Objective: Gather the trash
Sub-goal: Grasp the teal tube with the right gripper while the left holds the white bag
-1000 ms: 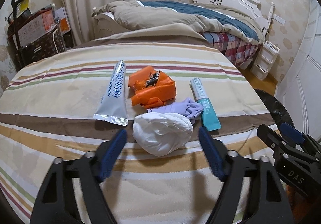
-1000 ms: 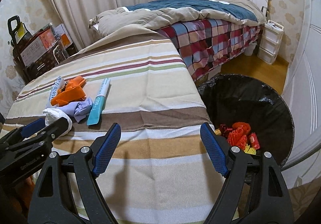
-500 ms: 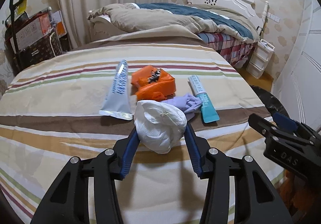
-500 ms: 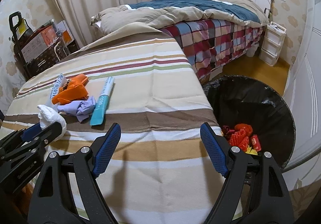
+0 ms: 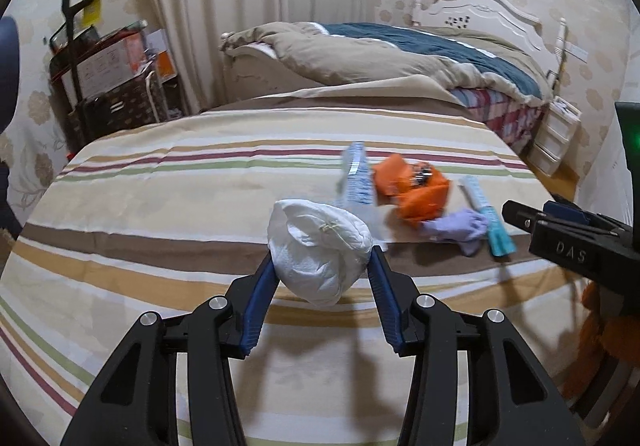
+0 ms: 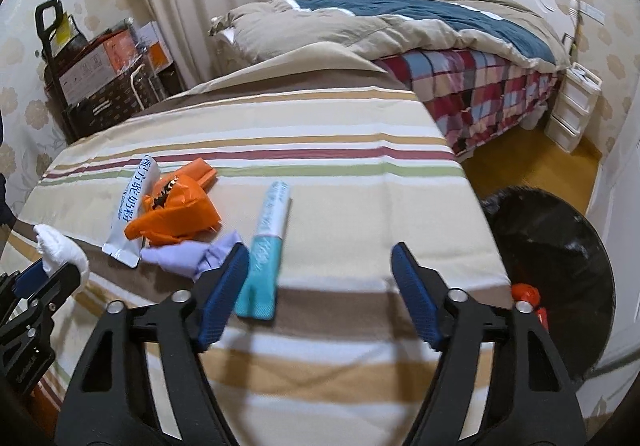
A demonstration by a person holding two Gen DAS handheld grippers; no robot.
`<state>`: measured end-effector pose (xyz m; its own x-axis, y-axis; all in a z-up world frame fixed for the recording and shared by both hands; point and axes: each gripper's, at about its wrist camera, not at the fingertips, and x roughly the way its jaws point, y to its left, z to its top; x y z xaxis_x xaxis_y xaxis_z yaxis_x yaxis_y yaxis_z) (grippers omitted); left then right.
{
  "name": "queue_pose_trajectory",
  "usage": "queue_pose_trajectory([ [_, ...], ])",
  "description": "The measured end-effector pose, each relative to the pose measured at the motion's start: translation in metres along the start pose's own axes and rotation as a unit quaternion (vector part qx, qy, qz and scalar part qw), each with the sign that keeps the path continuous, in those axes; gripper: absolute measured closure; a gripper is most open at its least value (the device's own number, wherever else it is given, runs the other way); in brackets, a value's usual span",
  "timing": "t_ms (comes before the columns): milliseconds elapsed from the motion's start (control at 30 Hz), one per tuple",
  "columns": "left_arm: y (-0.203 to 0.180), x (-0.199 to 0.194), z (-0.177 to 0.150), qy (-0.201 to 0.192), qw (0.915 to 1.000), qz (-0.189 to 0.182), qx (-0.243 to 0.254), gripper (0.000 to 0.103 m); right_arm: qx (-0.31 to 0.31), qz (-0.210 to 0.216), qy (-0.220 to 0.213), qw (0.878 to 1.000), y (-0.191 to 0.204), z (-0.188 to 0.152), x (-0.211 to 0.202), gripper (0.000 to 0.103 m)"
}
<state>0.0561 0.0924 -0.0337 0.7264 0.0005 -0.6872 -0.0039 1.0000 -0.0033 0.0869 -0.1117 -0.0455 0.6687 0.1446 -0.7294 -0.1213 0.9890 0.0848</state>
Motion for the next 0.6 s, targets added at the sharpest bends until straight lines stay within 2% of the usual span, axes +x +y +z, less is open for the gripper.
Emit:
queue_pose_trajectory([
  [267,0.018,0.008,-0.002,0.010,0.9998,0.006,-0.015,0.056,-0.020,0.002,0.028,0.999,0.016,0.014,0.025,0.051],
  [367,0.019,0.010,-0.003,0.012,0.9998,0.003,-0.016,0.056,-0.023,0.005,0.037,0.999,0.017,0.014,0.030,0.060],
  [433,0.020,0.011,-0.003,0.013,0.9998,0.002,-0.017,0.056,-0.027,0.001,0.039,0.999,0.017,0.011,0.029,0.072],
  [533,0.020,0.013,-0.003,0.016,0.9997,-0.001,-0.018,0.056,-0.035,-0.004,0.038,0.999,0.015,0.007,0.025,0.081],
  [600,0.020,0.013,-0.004,0.016,0.9997,-0.002,-0.017,0.056,-0.031,-0.003,0.037,0.999,0.011,0.005,0.022,0.083],
])
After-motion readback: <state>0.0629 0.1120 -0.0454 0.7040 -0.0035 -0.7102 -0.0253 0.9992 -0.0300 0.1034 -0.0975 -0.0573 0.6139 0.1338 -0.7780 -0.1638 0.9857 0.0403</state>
